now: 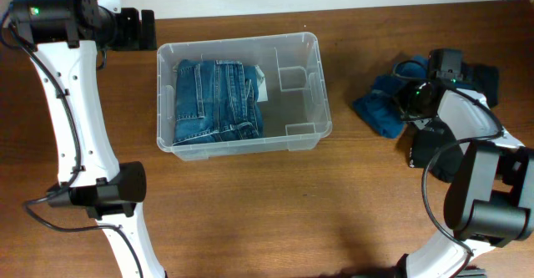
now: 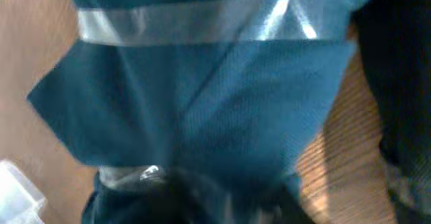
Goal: Pack container
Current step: 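Reach the right gripper to the teal folded garment and grasp it, then carry the teal garment with the right gripper into the bin's right side, then move the right gripper to the black folded garment and grasp it, then carry the black garment with the right gripper into the bin's right side, then grasp the last black folded garment with the right gripper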
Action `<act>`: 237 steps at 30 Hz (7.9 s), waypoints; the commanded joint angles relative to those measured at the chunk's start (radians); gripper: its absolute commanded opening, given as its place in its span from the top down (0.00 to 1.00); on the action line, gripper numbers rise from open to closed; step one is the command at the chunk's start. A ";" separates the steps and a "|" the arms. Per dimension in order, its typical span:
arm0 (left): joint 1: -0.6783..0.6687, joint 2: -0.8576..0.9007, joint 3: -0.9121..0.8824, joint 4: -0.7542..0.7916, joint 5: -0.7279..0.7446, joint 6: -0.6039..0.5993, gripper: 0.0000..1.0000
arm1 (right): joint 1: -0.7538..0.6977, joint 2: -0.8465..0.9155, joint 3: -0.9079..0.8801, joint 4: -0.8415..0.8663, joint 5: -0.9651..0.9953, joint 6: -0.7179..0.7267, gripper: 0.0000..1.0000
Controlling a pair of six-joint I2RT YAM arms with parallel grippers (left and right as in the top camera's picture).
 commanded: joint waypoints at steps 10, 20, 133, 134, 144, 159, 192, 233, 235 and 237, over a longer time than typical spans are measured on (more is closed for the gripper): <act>0.005 -0.005 0.011 0.019 0.007 0.005 0.01 | 0.000 -0.023 0.100 -0.211 -0.012 -0.316 0.96; 0.005 -0.005 0.011 0.019 0.007 0.005 0.01 | 0.132 -0.156 0.578 -0.607 -0.090 -0.593 0.96; 0.006 -0.005 0.011 0.048 0.008 0.005 0.01 | 0.058 -0.035 0.886 -0.849 -0.068 -0.423 0.96; 0.006 -0.005 0.011 0.048 0.008 0.005 0.01 | 0.097 -0.035 0.886 -0.830 -0.068 -0.391 0.96; 0.006 -0.005 0.011 0.048 0.008 0.005 0.01 | 0.528 -0.023 0.884 -0.705 0.070 -0.242 0.96; 0.006 -0.005 0.011 0.047 0.008 0.005 0.01 | 0.700 0.291 0.883 -0.698 0.235 -0.141 0.96; 0.006 -0.005 0.011 0.052 0.007 0.005 0.01 | 0.029 0.357 1.322 -0.826 0.253 -0.435 0.19; 0.005 -0.005 0.011 0.079 0.008 0.005 0.01 | -0.225 0.709 1.104 -0.621 0.229 -0.500 0.90; 0.005 -0.005 0.011 0.079 0.008 0.005 0.00 | -0.225 0.705 1.107 -0.628 0.230 -0.485 0.96; 0.005 -0.005 0.011 0.081 0.008 0.005 0.01 | -0.225 0.687 1.115 -0.633 0.230 -0.481 0.96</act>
